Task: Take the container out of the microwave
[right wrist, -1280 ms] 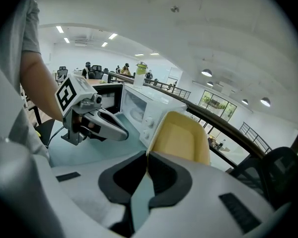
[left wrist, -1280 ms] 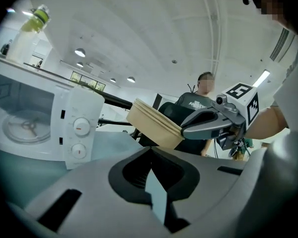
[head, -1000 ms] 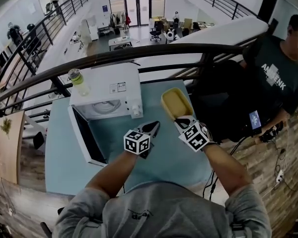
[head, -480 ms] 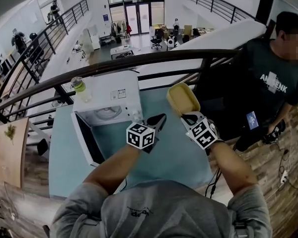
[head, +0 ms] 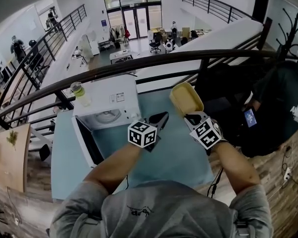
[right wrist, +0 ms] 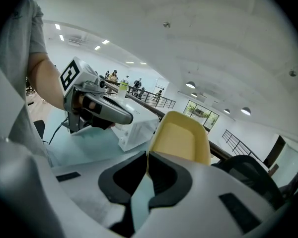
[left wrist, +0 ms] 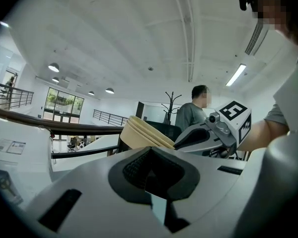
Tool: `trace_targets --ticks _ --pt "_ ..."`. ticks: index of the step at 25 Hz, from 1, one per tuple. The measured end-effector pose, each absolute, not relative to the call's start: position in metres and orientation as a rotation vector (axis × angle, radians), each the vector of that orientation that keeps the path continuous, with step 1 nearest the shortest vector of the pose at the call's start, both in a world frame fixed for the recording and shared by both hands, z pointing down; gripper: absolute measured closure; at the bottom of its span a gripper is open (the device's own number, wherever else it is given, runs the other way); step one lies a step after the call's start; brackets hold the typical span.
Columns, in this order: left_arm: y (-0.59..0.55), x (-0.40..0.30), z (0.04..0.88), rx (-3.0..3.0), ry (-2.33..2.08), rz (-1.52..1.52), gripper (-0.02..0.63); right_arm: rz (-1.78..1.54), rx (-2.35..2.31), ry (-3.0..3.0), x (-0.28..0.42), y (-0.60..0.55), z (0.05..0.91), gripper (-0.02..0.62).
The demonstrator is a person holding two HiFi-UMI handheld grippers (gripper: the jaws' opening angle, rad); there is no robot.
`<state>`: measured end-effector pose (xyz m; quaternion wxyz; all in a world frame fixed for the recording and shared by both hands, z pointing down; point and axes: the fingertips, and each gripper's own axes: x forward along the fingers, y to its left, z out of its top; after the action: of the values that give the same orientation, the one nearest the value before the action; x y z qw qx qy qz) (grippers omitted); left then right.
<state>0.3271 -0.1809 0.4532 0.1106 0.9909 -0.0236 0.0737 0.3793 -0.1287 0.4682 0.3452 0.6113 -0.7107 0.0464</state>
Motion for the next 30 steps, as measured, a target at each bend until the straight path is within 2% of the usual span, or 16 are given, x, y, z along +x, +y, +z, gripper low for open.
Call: trace_targets --ticks 30 --pt "-0.143 0.352 0.593 2.800 -0.049 0.464 0.592 0.431 1.528 -1.795 0.394 -0.078 0.630 0.563"
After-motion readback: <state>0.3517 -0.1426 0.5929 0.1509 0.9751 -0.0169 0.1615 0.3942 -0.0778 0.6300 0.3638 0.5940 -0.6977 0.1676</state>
